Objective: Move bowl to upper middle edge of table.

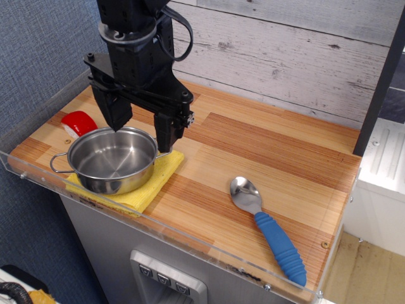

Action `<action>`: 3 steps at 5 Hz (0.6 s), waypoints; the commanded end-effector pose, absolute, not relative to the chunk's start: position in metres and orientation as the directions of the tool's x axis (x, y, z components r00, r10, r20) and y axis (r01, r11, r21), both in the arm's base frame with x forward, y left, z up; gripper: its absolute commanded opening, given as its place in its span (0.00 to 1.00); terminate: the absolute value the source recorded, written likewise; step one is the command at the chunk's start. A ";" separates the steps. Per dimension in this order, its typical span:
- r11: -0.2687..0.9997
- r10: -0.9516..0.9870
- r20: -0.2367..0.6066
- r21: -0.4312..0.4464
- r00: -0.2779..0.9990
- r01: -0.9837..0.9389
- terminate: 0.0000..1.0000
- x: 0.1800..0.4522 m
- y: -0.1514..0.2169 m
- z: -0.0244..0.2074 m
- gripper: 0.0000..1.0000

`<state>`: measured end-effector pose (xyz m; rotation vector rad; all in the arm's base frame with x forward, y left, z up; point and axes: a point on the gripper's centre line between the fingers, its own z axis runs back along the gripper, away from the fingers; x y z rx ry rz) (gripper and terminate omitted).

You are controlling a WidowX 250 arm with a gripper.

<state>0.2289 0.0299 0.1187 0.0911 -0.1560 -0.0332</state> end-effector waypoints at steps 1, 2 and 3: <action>0.995 -0.040 0.154 0.093 0.987 0.026 0.00 0.229 0.030 0.119 1.00; 0.995 -0.083 0.161 0.066 0.983 0.073 0.00 0.221 0.040 0.109 1.00; 0.992 -0.117 0.138 0.067 0.983 0.109 0.00 0.224 0.047 0.092 1.00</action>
